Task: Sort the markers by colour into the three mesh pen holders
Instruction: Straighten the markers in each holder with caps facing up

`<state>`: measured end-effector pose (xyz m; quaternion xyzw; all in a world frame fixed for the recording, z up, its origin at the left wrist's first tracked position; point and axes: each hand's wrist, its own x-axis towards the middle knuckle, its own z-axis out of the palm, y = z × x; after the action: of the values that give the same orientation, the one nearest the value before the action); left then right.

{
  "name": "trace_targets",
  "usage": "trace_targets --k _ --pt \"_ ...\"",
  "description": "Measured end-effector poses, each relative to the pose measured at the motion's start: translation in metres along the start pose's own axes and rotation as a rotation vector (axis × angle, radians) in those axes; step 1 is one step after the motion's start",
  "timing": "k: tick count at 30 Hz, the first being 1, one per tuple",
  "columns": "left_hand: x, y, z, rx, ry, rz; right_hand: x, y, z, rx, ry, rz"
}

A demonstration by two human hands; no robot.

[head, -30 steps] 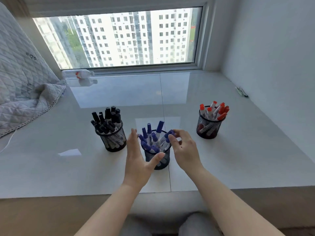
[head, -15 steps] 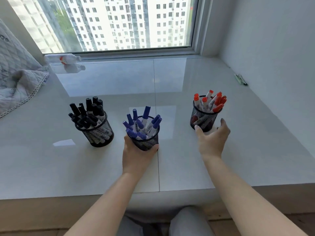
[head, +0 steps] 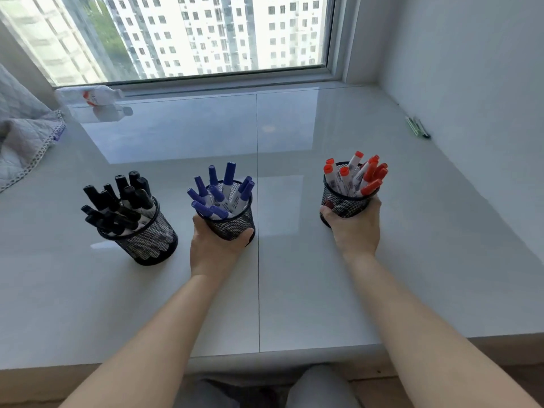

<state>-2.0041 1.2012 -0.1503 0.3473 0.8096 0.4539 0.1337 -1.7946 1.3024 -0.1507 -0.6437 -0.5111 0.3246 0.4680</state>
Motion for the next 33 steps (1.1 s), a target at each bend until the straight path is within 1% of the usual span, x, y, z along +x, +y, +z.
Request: trace_targets --k 2,5,11,16,20,23,26,30,33 --pt "0.004 0.001 0.001 0.004 -0.003 -0.006 -0.002 0.001 0.0 -0.036 0.001 0.001" --pt "0.005 0.002 0.002 0.009 -0.008 -0.005 -0.009 0.001 -0.001 -0.105 -0.005 -0.047" --pt "0.005 0.001 0.0 0.01 -0.014 -0.004 -0.033 0.001 -0.003 -0.165 -0.1 -0.103" --pt "0.001 0.0 -0.003 0.014 -0.057 -0.008 -0.066 0.001 -0.007 -0.179 -0.189 -0.167" --pt "-0.009 -0.006 -0.01 0.032 -0.139 -0.019 -0.094 0.0 -0.008 -0.193 -0.229 -0.202" --pt "-0.019 -0.012 -0.018 0.049 -0.155 0.02 -0.112 -0.001 -0.008 -0.179 -0.261 -0.21" --pt "-0.034 -0.018 -0.027 -0.005 -0.148 0.033 -0.126 -0.002 -0.009 -0.166 -0.28 -0.217" --pt "-0.056 -0.023 -0.042 -0.172 -0.144 0.032 -0.142 -0.002 -0.007 -0.168 -0.3 -0.246" --pt "-0.07 -0.02 -0.056 -0.183 -0.174 0.103 -0.149 -0.003 -0.008 -0.14 -0.336 -0.228"
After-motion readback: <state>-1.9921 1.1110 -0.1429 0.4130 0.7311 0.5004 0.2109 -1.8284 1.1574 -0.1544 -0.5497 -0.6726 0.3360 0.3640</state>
